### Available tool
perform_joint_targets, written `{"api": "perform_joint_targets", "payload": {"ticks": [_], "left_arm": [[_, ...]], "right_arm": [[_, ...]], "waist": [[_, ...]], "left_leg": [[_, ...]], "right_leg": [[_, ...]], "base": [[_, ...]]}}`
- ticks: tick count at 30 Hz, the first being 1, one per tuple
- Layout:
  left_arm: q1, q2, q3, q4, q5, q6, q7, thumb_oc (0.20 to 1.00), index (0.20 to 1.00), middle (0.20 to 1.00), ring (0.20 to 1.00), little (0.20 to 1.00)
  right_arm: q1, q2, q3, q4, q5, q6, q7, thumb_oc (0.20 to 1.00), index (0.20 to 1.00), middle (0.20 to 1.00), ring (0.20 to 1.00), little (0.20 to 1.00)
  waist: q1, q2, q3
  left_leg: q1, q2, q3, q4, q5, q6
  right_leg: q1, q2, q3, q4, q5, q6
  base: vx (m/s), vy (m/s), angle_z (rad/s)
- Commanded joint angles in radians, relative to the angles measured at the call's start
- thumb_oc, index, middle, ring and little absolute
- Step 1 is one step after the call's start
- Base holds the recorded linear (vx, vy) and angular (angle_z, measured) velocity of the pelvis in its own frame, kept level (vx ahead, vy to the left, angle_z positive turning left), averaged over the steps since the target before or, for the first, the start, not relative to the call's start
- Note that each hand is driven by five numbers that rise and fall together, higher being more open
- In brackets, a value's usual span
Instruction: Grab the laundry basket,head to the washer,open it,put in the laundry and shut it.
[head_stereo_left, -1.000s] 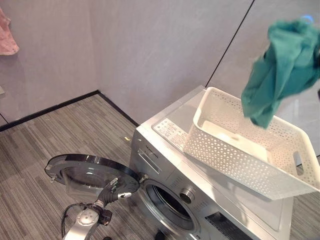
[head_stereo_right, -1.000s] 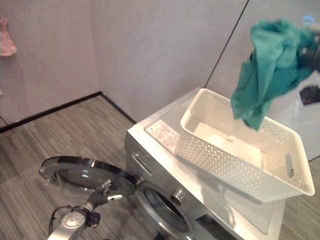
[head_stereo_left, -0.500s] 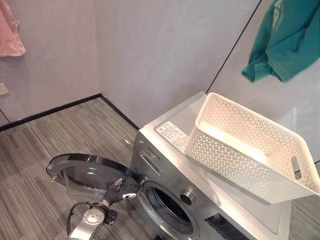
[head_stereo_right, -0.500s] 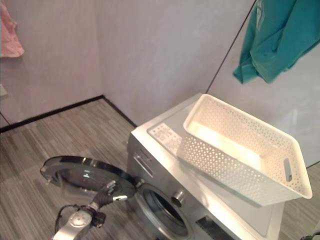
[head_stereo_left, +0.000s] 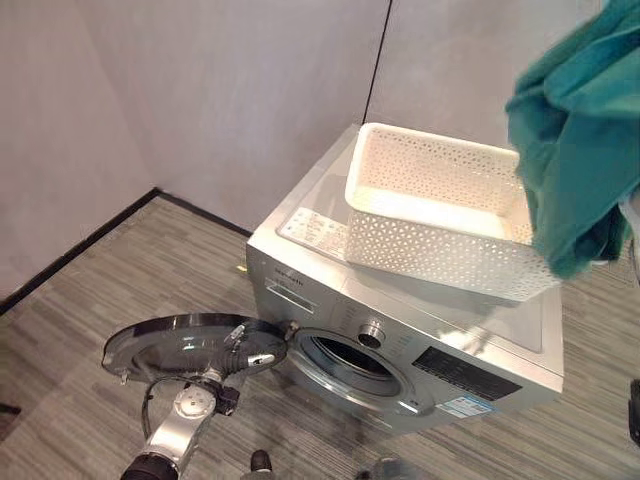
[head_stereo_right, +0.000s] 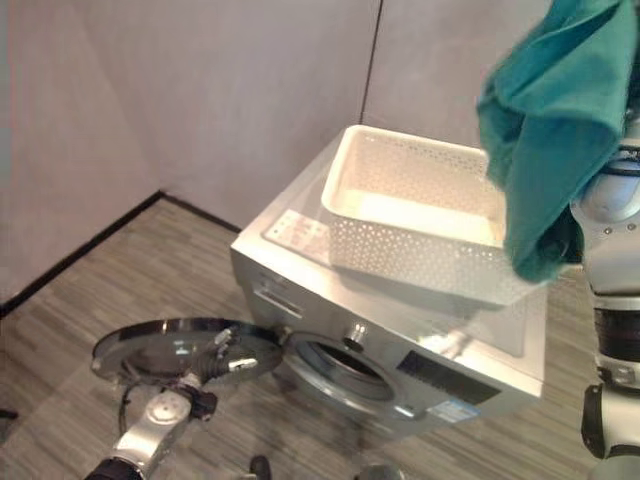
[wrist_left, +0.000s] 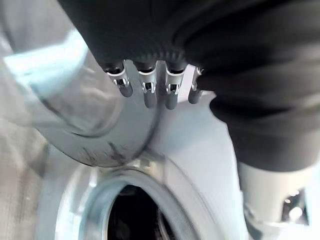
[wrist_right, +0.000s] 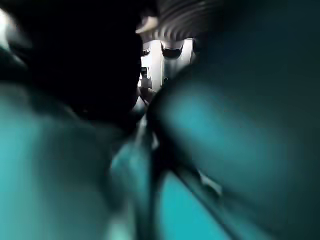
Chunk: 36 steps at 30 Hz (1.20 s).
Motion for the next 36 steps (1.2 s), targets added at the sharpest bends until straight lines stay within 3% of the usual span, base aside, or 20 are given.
{"api": "perform_joint_targets", "payload": {"ticks": [1,3,4,6,8,9,13,16,21,23,24,27,28,31,33,36], "left_arm": [[0.004,-0.025,-0.006,-0.009,0.015,-0.058,0.022,1.0,1.0,1.0,1.0,1.0],[0.018,-0.01,0.002,-0.01,0.003,-0.07,0.032,1.0,1.0,1.0,1.0,1.0],[0.023,-0.011,0.007,-0.02,-0.012,-0.078,0.036,1.0,1.0,1.0,1.0,1.0],[0.015,-0.018,0.016,-0.012,-0.027,-0.079,0.046,1.0,1.0,1.0,1.0,1.0],[0.011,-0.038,0.015,0.006,-0.025,-0.075,0.046,1.0,1.0,1.0,1.0,1.0],[0.009,-0.039,0.013,0.007,-0.025,-0.075,0.046,1.0,1.0,1.0,1.0,1.0],[-0.005,-0.081,-0.01,0.01,-0.012,-0.072,0.038,1.0,1.0,1.0,1.0,1.0],[-0.007,-0.084,-0.023,0.014,0.005,-0.072,0.038,1.0,1.0,1.0,1.0,1.0],[-0.011,-0.06,-0.031,-0.053,0.006,-0.082,0.035,1.0,1.0,1.0,1.0,1.0],[-0.012,-0.044,-0.019,-0.11,0.001,-0.091,0.029,1.0,1.0,1.0,1.0,1.0],[-0.003,-0.032,-0.005,-0.144,-0.005,-0.094,0.015,1.0,1.0,1.0,1.0,1.0],[0.006,-0.021,0.001,-0.159,-0.012,-0.094,0.003,1.0,1.0,1.0,1.0,1.0],[0.015,-0.005,0.004,-0.171,-0.02,-0.094,-0.017,1.0,1.0,1.0,1.0,1.0],[0.037,0.006,0.012,-0.165,-0.021,-0.087,-0.042,1.0,1.0,1.0,1.0,1.0],[0.053,0.002,0.023,-0.169,-0.018,-0.087,-0.058,1.0,1.0,1.0,1.0,1.0],[0.06,0.0,0.028,-0.161,-0.01,-0.08,-0.07,1.0,1.0,1.0,1.0,1.0]], "right_arm": [[-0.182,-0.056,-0.037,0.087,-0.051,-0.008,-0.062,0.2,0.2,0.2,0.2,0.2],[-0.288,-0.118,0.015,0.149,-0.057,0.006,-0.095,0.2,0.2,0.2,0.2,0.2],[-0.375,-0.157,0.073,0.215,-0.037,0.008,-0.109,0.2,0.2,0.2,0.2,0.2],[-0.494,-0.217,0.171,0.287,0.005,0.002,-0.117,0.2,0.2,0.2,0.2,0.2],[-0.508,-0.248,0.186,0.281,0.001,0.001,-0.115,0.2,0.2,0.2,0.2,0.2],[-0.504,-0.249,0.182,0.279,0.0,0.001,-0.115,0.2,0.2,0.2,0.2,0.2],[-0.371,-0.216,0.087,0.191,-0.05,-0.005,-0.124,0.2,0.2,0.2,0.2,0.2],[-0.308,-0.192,0.041,0.173,-0.05,-0.009,-0.126,0.2,0.2,0.2,0.2,0.2],[-0.29,-0.184,0.062,0.202,0.007,-0.024,-0.101,0.2,0.2,0.2,0.2,0.2],[-0.252,-0.198,0.064,0.203,0.044,-0.031,-0.061,0.391,0.391,0.391,0.391,0.391],[-0.211,-0.233,0.062,0.212,0.079,-0.035,-0.006,1.0,1.0,1.0,1.0,1.0],[-0.201,-0.266,0.085,0.264,0.151,-0.044,0.052,1.0,1.0,1.0,1.0,1.0],[-0.264,-0.321,0.198,0.355,0.243,-0.054,0.151,1.0,1.0,1.0,1.0,1.0],[-0.353,-0.366,0.379,0.472,0.394,-0.067,0.317,1.0,1.0,1.0,1.0,1.0],[-0.386,-0.406,0.506,0.498,0.42,-0.049,0.406,1.0,1.0,1.0,1.0,1.0],[-0.384,-0.435,0.588,0.472,0.407,-0.023,0.478,1.0,1.0,1.0,1.0,1.0]], "waist": [[0.041,-0.072,-0.115],[0.074,-0.098,-0.139],[0.085,-0.102,-0.14],[0.089,-0.1,-0.146],[0.087,-0.098,-0.15],[0.085,-0.097,-0.15],[0.083,-0.068,-0.123],[0.081,-0.063,-0.118],[0.076,-0.051,-0.106],[0.067,-0.044,-0.105],[0.058,-0.041,-0.103],[0.051,-0.043,-0.105],[0.043,-0.051,-0.108],[0.034,-0.061,-0.106],[0.024,-0.063,-0.102],[0.015,-0.064,-0.092]], "left_leg": [[-0.052,-0.115,-0.03,0.046,-0.131,0.073],[-0.072,-0.107,-0.002,0.046,-0.116,0.06],[-0.079,-0.096,0.007,0.046,-0.103,0.047],[-0.095,-0.074,0.021,0.046,-0.085,0.027],[-0.123,-0.048,0.017,0.057,-0.06,0.003],[-0.125,-0.046,0.013,0.059,-0.059,0.002],[-0.176,-0.003,-0.016,0.07,-0.002,-0.034],[-0.181,0.005,-0.03,0.059,0.019,-0.043],[-0.18,0.01,-0.048,0.027,0.051,-0.05],[-0.182,0.01,-0.051,0.025,0.056,-0.051],[-0.184,0.01,-0.058,0.029,0.058,-0.053],[-0.183,0.008,-0.063,0.028,0.056,-0.052],[-0.18,0.006,-0.066,0.023,0.059,-0.053],[-0.174,0.01,-0.064,0.024,0.061,-0.056],[-0.176,0.015,-0.062,0.028,0.062,-0.059],[-0.184,0.022,-0.06,0.031,0.065,-0.062]], "right_leg": [[0.108,-0.043,0.047,-0.059,0.091,0.027],[0.153,-0.058,0.028,-0.151,0.083,0.031],[0.157,-0.067,0.029,-0.186,0.109,0.035],[0.166,-0.063,0.034,-0.253,0.096,0.029],[0.2,-0.037,0.011,-0.317,0.046,0.021],[0.201,-0.034,0.007,-0.319,0.046,0.019],[0.218,0.023,-0.017,-0.376,-0.045,-0.016],[0.229,0.039,-0.025,-0.403,-0.046,-0.02],[0.226,0.05,-0.035,-0.404,-0.048,-0.028],[0.225,0.053,-0.035,-0.404,-0.051,-0.034],[0.225,0.057,-0.034,-0.403,-0.052,-0.041],[0.225,0.058,-0.035,-0.402,-0.053,-0.041],[0.224,0.057,-0.035,-0.4,-0.052,-0.043],[0.222,0.059,-0.033,-0.399,-0.049,-0.046],[0.218,0.061,-0.031,-0.396,-0.047,-0.047],[0.21,0.064,-0.029,-0.393,-0.045,-0.049]], "base": [[-0.18,-0.074,-0.77],[-0.18,-0.149,-0.83],[-0.2,-0.197,-1.2],[-0.13,-0.168,-1.06],[-0.12,-0.182,-0.24],[-0.13,-0.159,0.15],[-0.15,-0.124,0.23],[-0.11,-0.079,0.17],[-0.07,-0.039,0.12],[-0.03,-0.008,0.18],[-0.01,0.002,0.16],[0.0,0.012,0.12],[0.02,0.015,0.09],[0.01,0.016,0.04],[0.0,0.0,0.0],[0.0,0.0,0.0]]}}
